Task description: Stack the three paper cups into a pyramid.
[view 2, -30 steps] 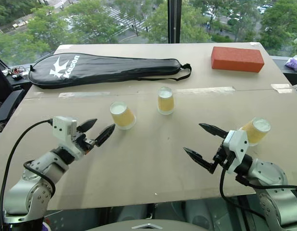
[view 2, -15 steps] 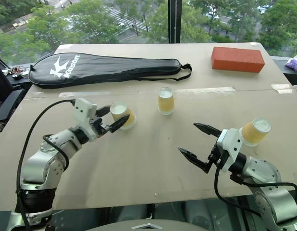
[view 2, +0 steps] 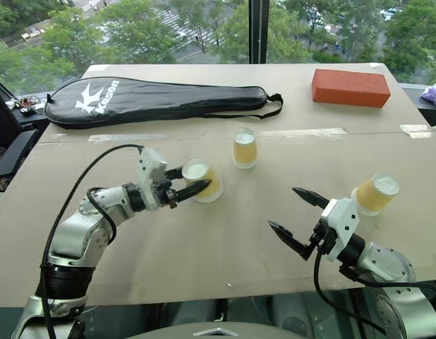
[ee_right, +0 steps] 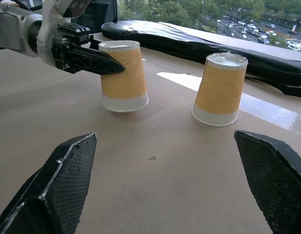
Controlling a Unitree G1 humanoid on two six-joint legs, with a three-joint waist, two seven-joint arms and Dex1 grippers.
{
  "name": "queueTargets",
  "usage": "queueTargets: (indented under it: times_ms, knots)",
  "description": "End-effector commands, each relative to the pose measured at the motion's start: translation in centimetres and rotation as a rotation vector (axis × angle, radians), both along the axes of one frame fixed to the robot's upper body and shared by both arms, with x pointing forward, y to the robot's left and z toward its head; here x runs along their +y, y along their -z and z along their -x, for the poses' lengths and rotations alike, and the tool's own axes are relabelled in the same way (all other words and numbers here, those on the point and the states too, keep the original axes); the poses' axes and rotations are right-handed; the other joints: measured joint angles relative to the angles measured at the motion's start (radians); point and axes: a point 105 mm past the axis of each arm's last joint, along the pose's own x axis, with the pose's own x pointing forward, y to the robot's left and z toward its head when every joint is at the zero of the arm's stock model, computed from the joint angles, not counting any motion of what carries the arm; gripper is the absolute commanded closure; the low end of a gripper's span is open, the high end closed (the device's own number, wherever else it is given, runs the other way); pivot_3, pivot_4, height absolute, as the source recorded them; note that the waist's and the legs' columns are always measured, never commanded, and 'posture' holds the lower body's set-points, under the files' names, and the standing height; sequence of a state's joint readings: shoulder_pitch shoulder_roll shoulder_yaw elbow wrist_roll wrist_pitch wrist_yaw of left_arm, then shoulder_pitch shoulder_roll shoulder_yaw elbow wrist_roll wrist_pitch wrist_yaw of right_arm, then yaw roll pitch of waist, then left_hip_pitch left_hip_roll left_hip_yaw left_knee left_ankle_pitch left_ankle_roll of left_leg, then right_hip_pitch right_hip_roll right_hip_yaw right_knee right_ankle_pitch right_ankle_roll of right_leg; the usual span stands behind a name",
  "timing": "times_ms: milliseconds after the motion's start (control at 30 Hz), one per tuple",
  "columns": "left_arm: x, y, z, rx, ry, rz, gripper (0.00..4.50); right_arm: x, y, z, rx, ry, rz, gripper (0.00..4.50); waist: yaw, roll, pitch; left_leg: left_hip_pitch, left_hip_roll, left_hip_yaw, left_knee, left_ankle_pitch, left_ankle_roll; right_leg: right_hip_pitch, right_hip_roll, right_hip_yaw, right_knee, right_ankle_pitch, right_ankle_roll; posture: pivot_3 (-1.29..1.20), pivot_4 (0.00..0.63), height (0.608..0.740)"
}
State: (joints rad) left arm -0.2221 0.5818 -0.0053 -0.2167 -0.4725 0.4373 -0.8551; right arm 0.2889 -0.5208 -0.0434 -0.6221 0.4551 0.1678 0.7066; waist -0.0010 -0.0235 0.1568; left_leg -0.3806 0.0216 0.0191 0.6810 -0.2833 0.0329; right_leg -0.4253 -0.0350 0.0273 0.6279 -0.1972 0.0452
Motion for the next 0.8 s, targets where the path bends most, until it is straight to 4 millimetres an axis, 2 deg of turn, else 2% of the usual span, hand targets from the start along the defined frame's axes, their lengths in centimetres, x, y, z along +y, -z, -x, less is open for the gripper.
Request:
queueTargets:
  times_ms: [33,267,300,367,533,667,800]
  knots:
    - [-1.4,-0.4,0.4,-0.053,0.050,-0.031,2.03,0.4,-1.4,0.2,-0.071,-0.006,-0.003,0.00,0.000,0.000,0.000,0.000,0.000,0.000,0.000,0.000,0.000,0.000,0.000,0.000,0.000,0.000,0.000,0.00,0.150,0.740]
    - [-2.2,1.2,-0.1,-0.044,0.030,-0.065,2.03,0.2,-1.4,-0.2,-0.081,0.007,0.010,0.00,0.000,0.000,0.000,0.000,-0.001,0.000,0.000,0.000,0.000,0.000,0.000,0.000,0.000,0.000,0.000,0.00,0.150,0.740]
    - [-2.3,1.2,-0.2,-0.039,0.024,-0.051,1.02,0.2,-1.4,-0.2,-0.081,0.007,0.011,0.00,0.000,0.000,0.000,0.000,-0.001,0.000,0.000,0.000,0.000,0.000,0.000,0.000,0.000,0.000,0.000,0.00,0.150,0.740]
    - [-2.5,1.3,-0.1,-0.032,0.036,-0.043,0.14,0.2,-1.3,-0.2,-0.082,0.008,0.013,0.00,0.000,0.000,0.000,0.000,-0.001,0.000,0.000,0.000,0.000,0.000,0.000,0.000,0.000,0.000,0.000,0.00,0.150,0.740]
    - [-2.1,-0.4,0.2,-0.061,0.010,0.021,0.06,0.1,-1.9,-1.0,-0.107,0.040,0.005,0.00,-0.001,0.000,0.000,0.000,-0.001,0.000,0.000,0.000,0.000,0.000,0.000,0.000,0.000,0.000,0.000,0.00,0.150,0.740]
    - [-0.7,-1.9,2.1,-0.052,0.002,0.074,0.06,0.6,-2.8,-3.2,-0.138,0.071,-0.003,0.00,-0.016,0.000,0.000,0.001,0.001,-0.003,0.000,0.000,0.000,0.000,0.000,0.001,0.000,0.000,0.000,0.00,0.150,0.740]
    - [1.1,-2.7,4.6,-0.040,-0.020,0.088,0.06,1.8,-2.8,-6.7,-0.095,0.084,0.018,0.00,-0.018,0.000,0.001,0.001,0.002,-0.003,0.000,0.000,0.000,0.000,0.001,0.001,0.001,0.001,-0.002,0.00,0.150,0.740]
